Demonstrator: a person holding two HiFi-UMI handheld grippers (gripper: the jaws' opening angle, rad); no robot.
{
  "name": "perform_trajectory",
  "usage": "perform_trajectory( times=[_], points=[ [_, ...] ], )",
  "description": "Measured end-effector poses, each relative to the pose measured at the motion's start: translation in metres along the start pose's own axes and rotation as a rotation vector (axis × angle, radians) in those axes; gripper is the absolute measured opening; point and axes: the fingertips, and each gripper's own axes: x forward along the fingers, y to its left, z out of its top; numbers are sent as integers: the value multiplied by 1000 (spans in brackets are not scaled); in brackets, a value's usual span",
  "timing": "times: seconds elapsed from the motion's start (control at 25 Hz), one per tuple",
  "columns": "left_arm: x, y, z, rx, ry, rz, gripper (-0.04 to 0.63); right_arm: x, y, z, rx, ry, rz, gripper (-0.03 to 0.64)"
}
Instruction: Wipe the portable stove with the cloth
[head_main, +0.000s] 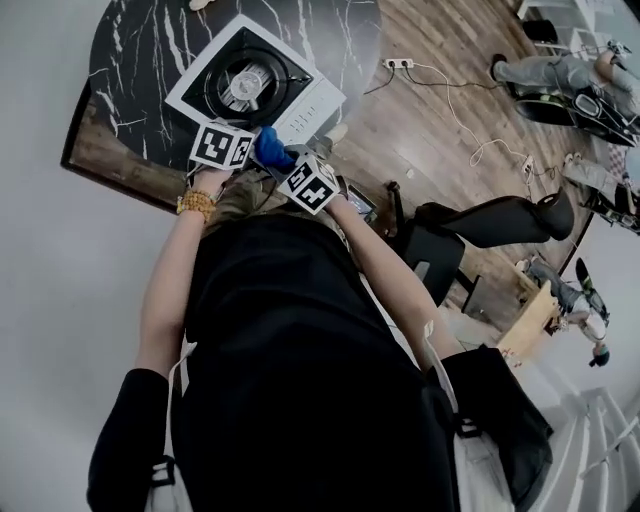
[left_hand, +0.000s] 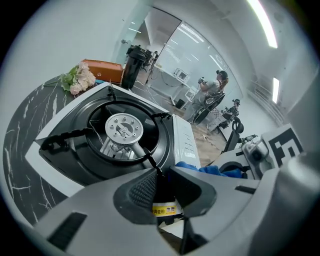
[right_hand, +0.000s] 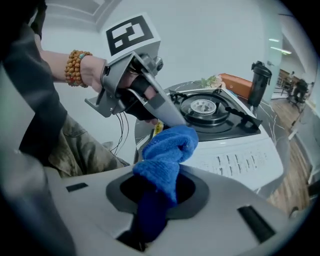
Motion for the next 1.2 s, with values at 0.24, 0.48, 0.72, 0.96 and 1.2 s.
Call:
perform_trajectory(
  times=[0.24,0.48,0.72,0.96,1.2],
  points=[
    [-17,12,-11,-50,-1,54,81,5,9,23,30,-24,289,81],
    [-7,-1,-2,-41,36,133,79,-66,-98,45,-74,-181,91,84],
    [0,4,0,-119,60,325,60,-78,-210,58,-236,-106,69,84],
    [-10,10,14,-133,72,451,48,-32,-193,53,-684,158,323,83],
    [-10,10,12,-107,71,504,44,-27,-196,53,-573,219,547,84]
  ],
)
